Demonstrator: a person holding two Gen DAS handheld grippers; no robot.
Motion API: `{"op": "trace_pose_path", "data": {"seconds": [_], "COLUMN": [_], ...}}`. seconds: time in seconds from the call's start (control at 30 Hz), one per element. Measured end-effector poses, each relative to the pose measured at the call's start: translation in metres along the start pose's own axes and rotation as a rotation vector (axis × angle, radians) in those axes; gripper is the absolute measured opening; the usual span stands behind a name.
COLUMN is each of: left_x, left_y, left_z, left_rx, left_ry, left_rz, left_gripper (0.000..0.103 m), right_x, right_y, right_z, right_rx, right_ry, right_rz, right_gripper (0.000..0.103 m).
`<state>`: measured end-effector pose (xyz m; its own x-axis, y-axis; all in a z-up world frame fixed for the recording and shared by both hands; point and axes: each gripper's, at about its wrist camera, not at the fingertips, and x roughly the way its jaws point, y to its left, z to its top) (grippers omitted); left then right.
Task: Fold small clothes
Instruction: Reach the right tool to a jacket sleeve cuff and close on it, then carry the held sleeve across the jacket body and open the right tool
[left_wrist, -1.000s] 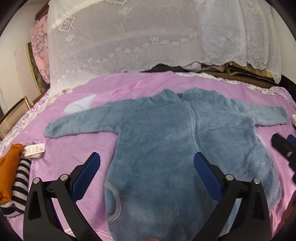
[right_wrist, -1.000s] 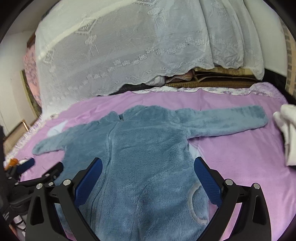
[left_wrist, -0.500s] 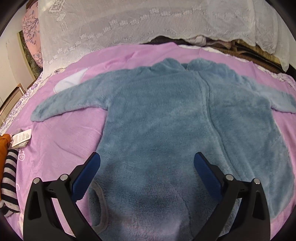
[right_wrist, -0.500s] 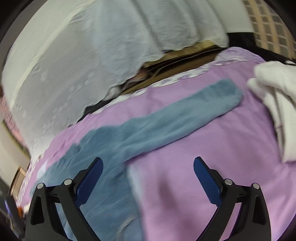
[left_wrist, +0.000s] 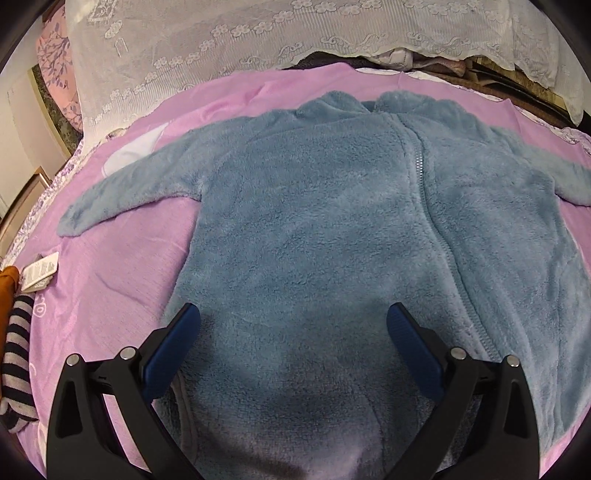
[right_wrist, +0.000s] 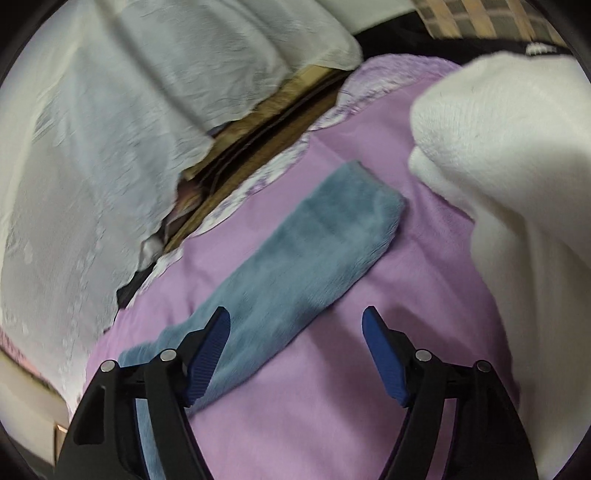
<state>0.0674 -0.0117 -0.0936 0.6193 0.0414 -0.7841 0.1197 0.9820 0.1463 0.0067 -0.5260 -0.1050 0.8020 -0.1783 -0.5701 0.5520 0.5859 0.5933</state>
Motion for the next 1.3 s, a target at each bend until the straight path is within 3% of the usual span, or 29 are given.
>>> {"op": "trace_pose_path", "data": {"seconds": [0.17,0.23,0.3,0.37,0.43,0.6,0.73,0.83,0.93,1.0,1.1,1.17,1.3], "left_x": [0.004,0.005,0.005,0.005,0.005,-0.008,-0.017,-0.025,-0.023,-0.012,0.015,0.043,0.046], "left_y": [0.001,0.000,-0.002,-0.002,-0.002,-0.001,-0.020,-0.051,-0.092,-0.122,-0.151,-0.163,-0.160], "left_z": [0.001,0.001,0.001,0.000,0.000,0.004,0.025,0.053,0.076,0.092,0.099,0.095,0.091], "left_rx": [-0.018,-0.015,-0.011,-0.010,-0.011,-0.022,-0.042,-0.010,0.051,0.086,0.121,0.128,0.115], "left_ry": [0.013,0.011,0.011,0.010,0.009,-0.032,0.015,-0.003,-0.021,-0.002,0.040,0.118,0.097], "left_rz": [-0.015,-0.011,-0.007,-0.006,-0.007,0.008,-0.156,-0.187,-0.155,-0.152,-0.098,-0.079,-0.101], "left_gripper": [0.099,0.099,0.099,0.099,0.099,0.099,0.099,0.099,0.099,0.099,0.099,0.099,0.099], "right_x": [0.036,0.044,0.048,0.051,0.049,0.016,-0.007,-0.001,0.029,0.038,0.034,0.032,0.021], "right_y": [-0.003,-0.003,-0.005,-0.009,-0.014,0.000,0.015,0.009,-0.013,-0.021,-0.018,-0.018,-0.011], "right_z": [0.018,0.023,0.028,0.031,0.032,0.035,0.037,0.032,0.029,0.030,0.031,0.032,0.036], "right_rx": [0.049,0.047,0.051,0.052,0.063,0.031,-0.029,-0.049,0.021,0.048,0.035,0.049,0.055], "right_ry": [0.010,-0.014,-0.033,-0.046,-0.053,-0.183,-0.270,-0.236,-0.094,-0.049,-0.071,-0.079,-0.105], "right_rz": [-0.068,-0.100,-0.119,-0.132,-0.093,-0.007,0.009,-0.054,-0.128,-0.135,-0.122,-0.094,-0.008], "right_gripper": [0.074,0.068,0.057,0.020,0.009,0.008,0.008,0.008,0.009,0.009,0.009,0.009,0.009]}}
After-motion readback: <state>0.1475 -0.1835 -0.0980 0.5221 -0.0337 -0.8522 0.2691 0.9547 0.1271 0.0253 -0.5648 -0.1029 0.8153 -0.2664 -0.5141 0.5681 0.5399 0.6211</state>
